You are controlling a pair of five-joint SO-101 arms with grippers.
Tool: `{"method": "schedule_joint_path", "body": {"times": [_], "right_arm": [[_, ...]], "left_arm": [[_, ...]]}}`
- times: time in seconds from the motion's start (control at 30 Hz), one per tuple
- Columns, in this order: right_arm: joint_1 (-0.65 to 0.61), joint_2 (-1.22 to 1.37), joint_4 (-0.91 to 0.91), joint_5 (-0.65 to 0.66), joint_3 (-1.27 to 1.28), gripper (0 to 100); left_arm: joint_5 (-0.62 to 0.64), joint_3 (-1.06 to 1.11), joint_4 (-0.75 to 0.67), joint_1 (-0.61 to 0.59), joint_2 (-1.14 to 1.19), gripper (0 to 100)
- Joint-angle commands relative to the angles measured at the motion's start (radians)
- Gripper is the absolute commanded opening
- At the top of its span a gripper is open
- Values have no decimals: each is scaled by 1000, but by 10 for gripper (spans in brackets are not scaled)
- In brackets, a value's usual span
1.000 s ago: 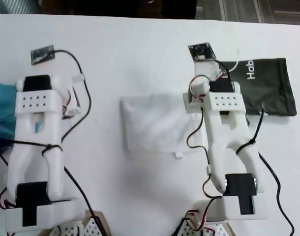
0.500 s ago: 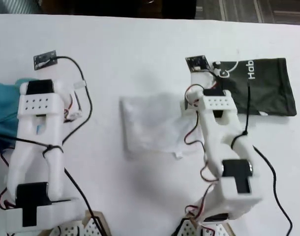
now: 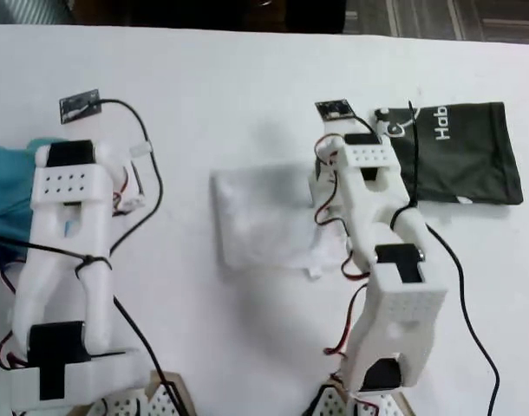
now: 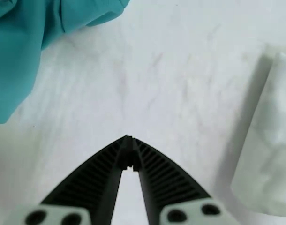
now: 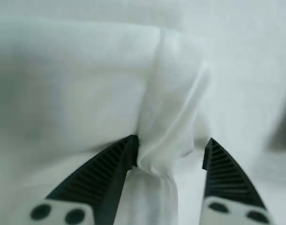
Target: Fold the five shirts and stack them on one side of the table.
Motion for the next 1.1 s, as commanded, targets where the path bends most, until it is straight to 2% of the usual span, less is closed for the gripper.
{"method": "schedule_joint_path", "body": {"times": [0.0,0.07,0.2,0.47,0.57,0.7,0.9,1.07], "right_arm": [[-21,77,84,-5,-89,232],[-41,120,139,2,-150,193],[-77,205,239,51,-270,12],[-54,203,375,78,-417,21],[-27,114,398,89,-448,21],[-16,-36,407,180,-450,21],[-13,-242,414,242,-454,20],[70,-323,364,298,-454,20]], "left_arm": [[-8,-13,-14,-11,-46,27],[-8,-13,-14,-11,-46,27],[-8,-13,-14,-11,-46,27],[-8,-13,-12,-11,-46,27],[-8,-13,-12,-11,-46,27],[-5,-13,-12,-11,-46,27],[-3,-13,-14,-11,-46,27],[-2,-13,-14,-11,-46,27]]}}
